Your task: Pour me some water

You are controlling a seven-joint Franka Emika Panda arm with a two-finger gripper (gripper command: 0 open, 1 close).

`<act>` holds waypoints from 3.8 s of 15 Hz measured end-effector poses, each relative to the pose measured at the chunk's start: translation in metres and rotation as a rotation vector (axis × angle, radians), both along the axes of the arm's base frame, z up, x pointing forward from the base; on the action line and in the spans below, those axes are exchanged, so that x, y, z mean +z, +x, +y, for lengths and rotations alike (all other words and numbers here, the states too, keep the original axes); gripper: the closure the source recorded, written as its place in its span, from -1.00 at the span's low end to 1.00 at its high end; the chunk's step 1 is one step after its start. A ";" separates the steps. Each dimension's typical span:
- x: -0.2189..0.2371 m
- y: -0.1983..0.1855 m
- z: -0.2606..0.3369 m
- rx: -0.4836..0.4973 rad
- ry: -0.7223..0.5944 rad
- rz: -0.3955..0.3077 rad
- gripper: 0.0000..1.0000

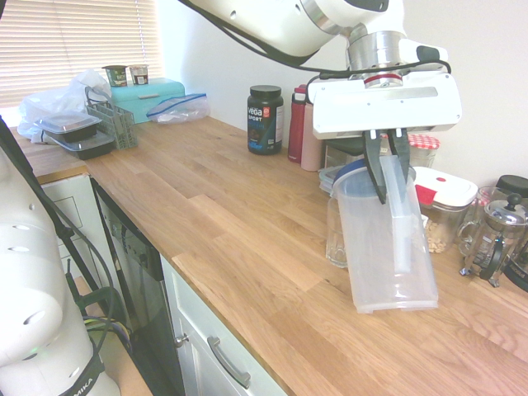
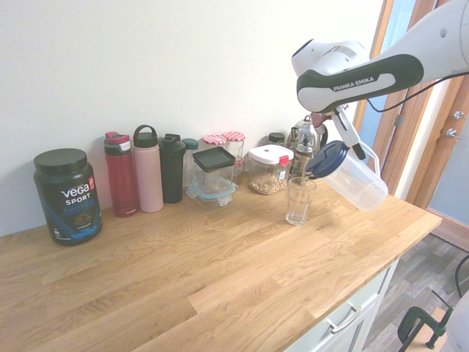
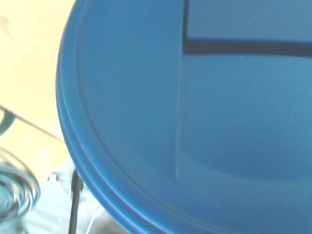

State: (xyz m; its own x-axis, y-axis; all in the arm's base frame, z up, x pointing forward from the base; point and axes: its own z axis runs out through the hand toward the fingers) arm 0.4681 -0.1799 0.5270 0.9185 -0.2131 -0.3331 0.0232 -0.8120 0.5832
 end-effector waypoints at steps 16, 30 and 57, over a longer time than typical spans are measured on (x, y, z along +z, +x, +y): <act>0.086 -0.083 -0.047 -0.045 0.299 -0.180 1.00; 0.016 -0.156 0.134 0.027 0.855 -0.549 1.00; -0.078 -0.067 0.353 -0.484 0.693 -0.883 -1.00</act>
State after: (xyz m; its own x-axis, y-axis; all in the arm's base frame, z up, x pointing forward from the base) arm 0.4015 0.1730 0.4489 0.7618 -0.6206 0.1858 -0.5524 -0.7721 -0.3143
